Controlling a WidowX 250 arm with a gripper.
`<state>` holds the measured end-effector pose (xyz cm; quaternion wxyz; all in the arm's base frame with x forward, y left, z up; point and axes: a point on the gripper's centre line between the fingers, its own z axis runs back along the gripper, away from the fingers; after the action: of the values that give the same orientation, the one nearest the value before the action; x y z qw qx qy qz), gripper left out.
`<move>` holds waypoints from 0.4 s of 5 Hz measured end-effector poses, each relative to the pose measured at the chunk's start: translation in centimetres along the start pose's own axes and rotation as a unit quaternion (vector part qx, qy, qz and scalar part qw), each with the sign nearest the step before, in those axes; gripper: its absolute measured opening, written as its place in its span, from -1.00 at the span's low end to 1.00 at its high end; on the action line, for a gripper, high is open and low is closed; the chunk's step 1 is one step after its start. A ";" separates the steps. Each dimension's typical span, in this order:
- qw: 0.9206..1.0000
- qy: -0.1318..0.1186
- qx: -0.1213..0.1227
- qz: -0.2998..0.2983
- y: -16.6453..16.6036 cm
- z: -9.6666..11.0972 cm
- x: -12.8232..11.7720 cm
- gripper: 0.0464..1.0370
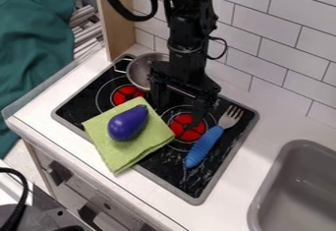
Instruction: Put the eggplant in the pot and move the blue fork to the left side of the stove
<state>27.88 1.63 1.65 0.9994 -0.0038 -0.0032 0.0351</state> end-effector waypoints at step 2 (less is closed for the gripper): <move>1.000 0.007 -0.018 0.021 0.8 -0.8 -1.2 0.94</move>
<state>26.62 2.33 0.79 0.9982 -0.0222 0.0036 0.0563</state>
